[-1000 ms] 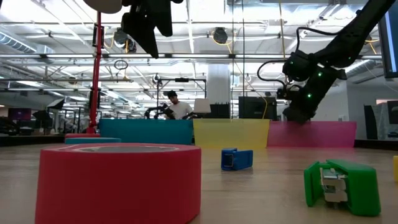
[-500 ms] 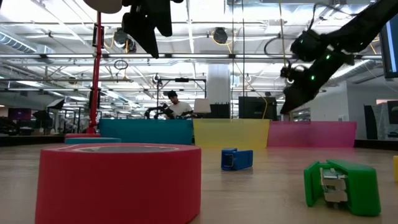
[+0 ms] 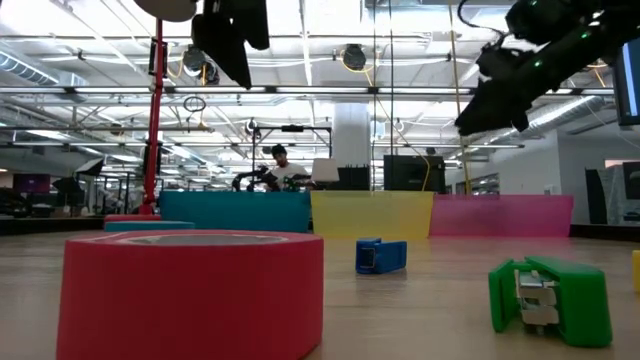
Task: Pick and place Stapler, Stapler remover, tape
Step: Put the blue stapler into the pink bin
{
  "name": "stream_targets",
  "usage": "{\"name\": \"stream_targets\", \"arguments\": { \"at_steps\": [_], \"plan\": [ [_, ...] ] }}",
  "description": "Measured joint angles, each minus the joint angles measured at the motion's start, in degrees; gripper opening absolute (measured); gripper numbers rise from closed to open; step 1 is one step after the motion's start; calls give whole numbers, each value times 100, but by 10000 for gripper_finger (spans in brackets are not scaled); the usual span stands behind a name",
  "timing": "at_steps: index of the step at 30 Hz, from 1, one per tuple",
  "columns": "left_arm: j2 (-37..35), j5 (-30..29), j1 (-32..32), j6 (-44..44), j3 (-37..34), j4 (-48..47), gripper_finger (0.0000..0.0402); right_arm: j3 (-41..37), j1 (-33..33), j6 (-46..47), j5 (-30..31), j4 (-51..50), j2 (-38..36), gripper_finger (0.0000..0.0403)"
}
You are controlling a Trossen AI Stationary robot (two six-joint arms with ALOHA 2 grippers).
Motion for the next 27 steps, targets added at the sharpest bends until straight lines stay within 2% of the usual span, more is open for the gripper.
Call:
{"name": "stream_targets", "arguments": {
  "at_steps": [3, 8, 13, 17, 21, 27],
  "plan": [
    [0, 2, -91, -13, 0, 0, 379, 0, 373, 91, -98, -96, -230, 96],
    [0, 16, -221, -262, 0, -4, 379, 0, 942, 200, -793, -84, -461, 46],
    [0, 15, -291, -749, 0, -4, 379, 0, 1480, 507, -1221, -50, -527, 7],
    [0, 10, -345, -874, 0, -4, 379, 2, 1888, 855, -1498, 157, -526, 7],
    [0, -167, -386, -614, 0, -4, 379, 2, 2184, 1330, -1533, 134, -523, 18],
    [0, -1147, -397, -620, -2, -7, 379, 2, 2733, 1440, -1532, 253, -511, 11]
  ]
}}
